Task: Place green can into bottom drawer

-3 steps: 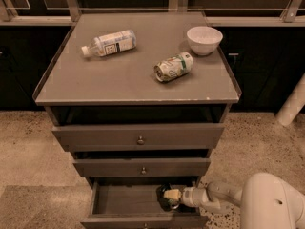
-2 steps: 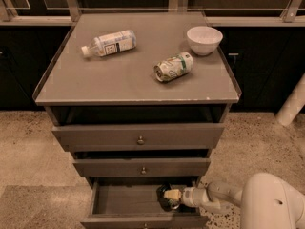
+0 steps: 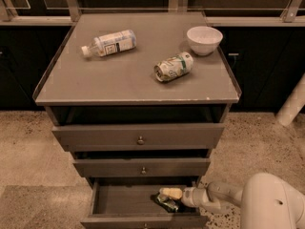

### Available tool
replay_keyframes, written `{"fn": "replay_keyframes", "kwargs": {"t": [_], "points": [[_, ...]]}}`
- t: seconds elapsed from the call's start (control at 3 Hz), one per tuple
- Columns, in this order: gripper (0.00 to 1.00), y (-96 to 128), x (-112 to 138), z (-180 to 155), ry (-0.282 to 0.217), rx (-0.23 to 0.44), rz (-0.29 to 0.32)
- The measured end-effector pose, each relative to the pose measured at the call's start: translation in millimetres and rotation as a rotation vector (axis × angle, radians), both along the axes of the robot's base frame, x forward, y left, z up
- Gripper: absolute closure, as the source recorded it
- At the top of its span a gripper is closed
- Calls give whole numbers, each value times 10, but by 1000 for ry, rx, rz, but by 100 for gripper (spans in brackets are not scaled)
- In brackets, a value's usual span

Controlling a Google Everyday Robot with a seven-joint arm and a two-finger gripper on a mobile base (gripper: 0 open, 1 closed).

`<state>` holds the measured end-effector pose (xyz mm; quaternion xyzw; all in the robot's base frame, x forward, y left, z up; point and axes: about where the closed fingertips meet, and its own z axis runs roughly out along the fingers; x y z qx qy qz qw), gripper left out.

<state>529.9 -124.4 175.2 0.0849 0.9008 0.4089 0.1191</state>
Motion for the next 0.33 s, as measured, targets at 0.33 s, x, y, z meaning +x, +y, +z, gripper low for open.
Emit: {"fn": "replay_keyframes", "kwargs": {"t": [0.33], "points": [[0,0,0,0,0,0,0]]}}
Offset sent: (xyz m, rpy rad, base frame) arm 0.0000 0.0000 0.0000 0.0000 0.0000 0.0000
